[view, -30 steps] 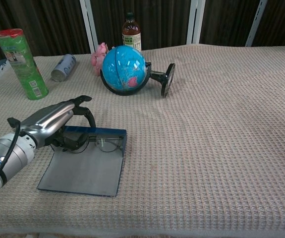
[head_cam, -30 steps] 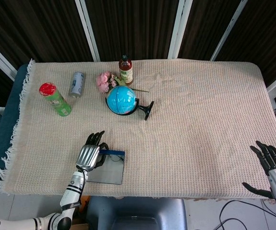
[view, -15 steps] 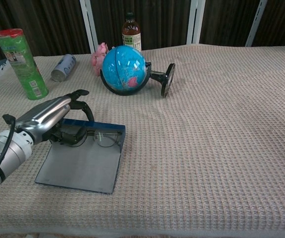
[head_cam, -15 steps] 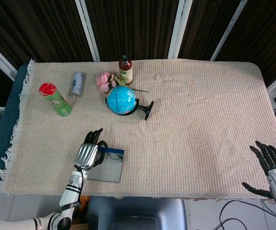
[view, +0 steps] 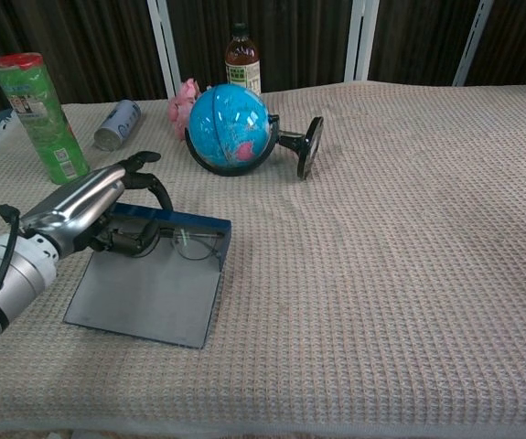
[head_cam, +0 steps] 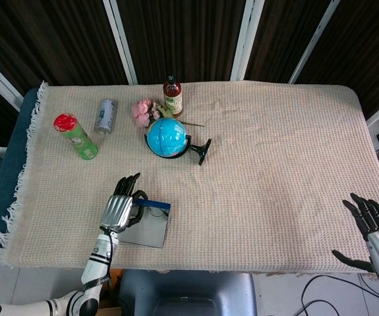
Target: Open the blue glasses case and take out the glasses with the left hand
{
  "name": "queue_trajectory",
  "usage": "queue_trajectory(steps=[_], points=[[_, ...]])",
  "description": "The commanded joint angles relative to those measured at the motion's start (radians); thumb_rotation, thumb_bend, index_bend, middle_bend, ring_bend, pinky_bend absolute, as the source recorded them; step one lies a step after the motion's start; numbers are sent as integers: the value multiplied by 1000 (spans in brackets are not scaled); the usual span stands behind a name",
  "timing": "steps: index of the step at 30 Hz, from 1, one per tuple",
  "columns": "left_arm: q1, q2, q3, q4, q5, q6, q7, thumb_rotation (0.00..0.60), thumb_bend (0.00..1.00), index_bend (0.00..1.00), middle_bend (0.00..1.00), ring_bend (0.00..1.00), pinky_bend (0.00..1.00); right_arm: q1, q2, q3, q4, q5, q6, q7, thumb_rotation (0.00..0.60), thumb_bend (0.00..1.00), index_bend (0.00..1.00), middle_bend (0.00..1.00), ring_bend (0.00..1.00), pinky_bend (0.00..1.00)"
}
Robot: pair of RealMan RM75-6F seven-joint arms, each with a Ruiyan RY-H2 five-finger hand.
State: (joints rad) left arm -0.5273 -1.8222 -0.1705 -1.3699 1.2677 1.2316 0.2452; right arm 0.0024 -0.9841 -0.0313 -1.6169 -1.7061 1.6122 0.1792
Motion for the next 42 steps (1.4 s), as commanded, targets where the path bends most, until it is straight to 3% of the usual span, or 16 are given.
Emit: queue_trajectory(steps=[1,20,42], points=[[4,-7,-2,9,19,18,-21,600,533,525,0,0,0,0,-1,0,2,0,0,0,600,176,0,0,0,0],[26,-93,-30,114,64,89,-164,600,555,539,0,0,0,-2,0,-2,2,-5,5,2,600,176,0,0,0,0],[26,-121,-60,159,73,104,-207,600,558,543,0,0,0,-4,-1,-1,2,-6,9,1,600,176,0,0,0,0]])
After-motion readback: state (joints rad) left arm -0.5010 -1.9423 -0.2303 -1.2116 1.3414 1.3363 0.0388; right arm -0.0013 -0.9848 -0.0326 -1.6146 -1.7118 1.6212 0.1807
